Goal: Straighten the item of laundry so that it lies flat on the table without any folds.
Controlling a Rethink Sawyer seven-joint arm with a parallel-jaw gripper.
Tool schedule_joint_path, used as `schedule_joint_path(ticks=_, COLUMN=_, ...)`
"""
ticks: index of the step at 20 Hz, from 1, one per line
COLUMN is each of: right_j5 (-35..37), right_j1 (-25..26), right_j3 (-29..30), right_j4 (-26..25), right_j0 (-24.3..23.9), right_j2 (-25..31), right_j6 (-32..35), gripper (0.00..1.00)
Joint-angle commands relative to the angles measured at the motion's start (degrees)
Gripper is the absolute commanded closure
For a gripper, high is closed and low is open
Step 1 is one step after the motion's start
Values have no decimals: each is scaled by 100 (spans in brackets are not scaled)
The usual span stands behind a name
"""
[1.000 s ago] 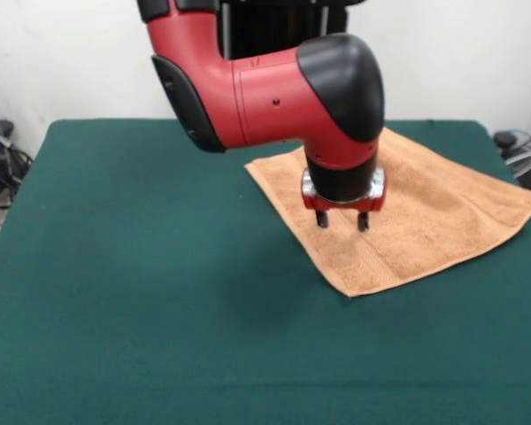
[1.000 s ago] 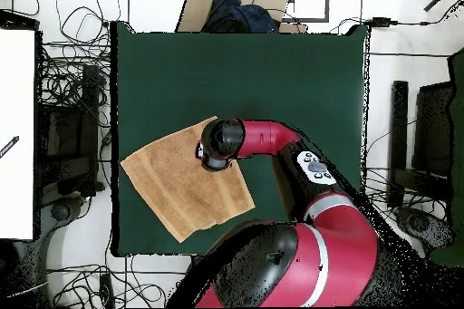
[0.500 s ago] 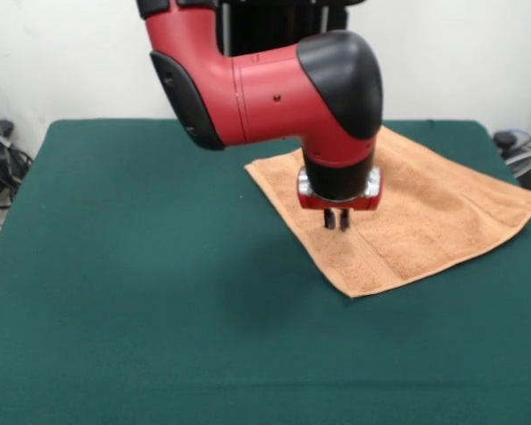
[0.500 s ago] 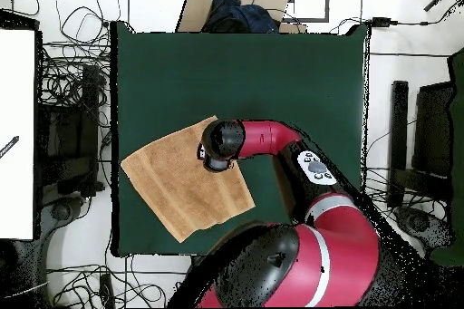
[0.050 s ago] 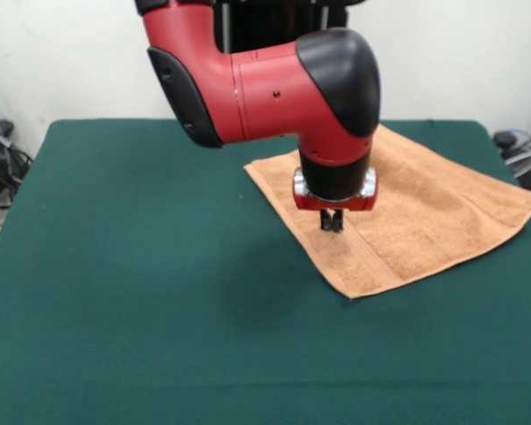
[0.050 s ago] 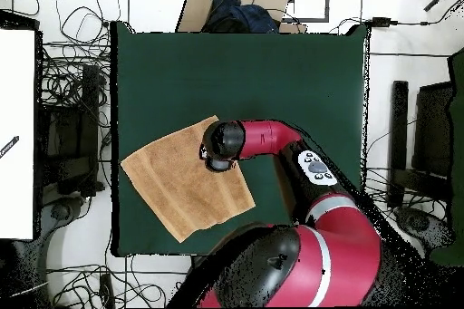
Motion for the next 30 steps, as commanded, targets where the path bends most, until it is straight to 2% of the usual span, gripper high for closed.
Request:
schedule_joint_path(ticks=1, right_j5=-730, right_j1=13, right_j3=-400, right_j4=-470, right_j0=-94, right_j2=228, right_j6=-508, gripper=100)
schedule_joint_path(ticks=7, right_j5=-872, right_j1=-29, right_j3=-302, right_j4=-486, right_j0=-74, right_j2=194, right_j6=-386, gripper=100)
schedule_joint_path(ticks=13, right_j5=-493, right_j1=115, right_j3=-605, right_j4=-565, right_j0=-231, right_j2=229, right_j6=-885, gripper=100)
schedule_joint_path(ticks=25, right_j5=242, right_j1=-465, right_j3=-641, right_j4=-487, right_j0=-94, right_j2=165, right_j6=-1010, gripper=100)
schedule_joint_path(ticks=30, right_j5=200, right_j1=-590, right_j3=-477, right_j4=-449, right_j0=-112, right_j2=150, right_j6=-934, gripper=100)
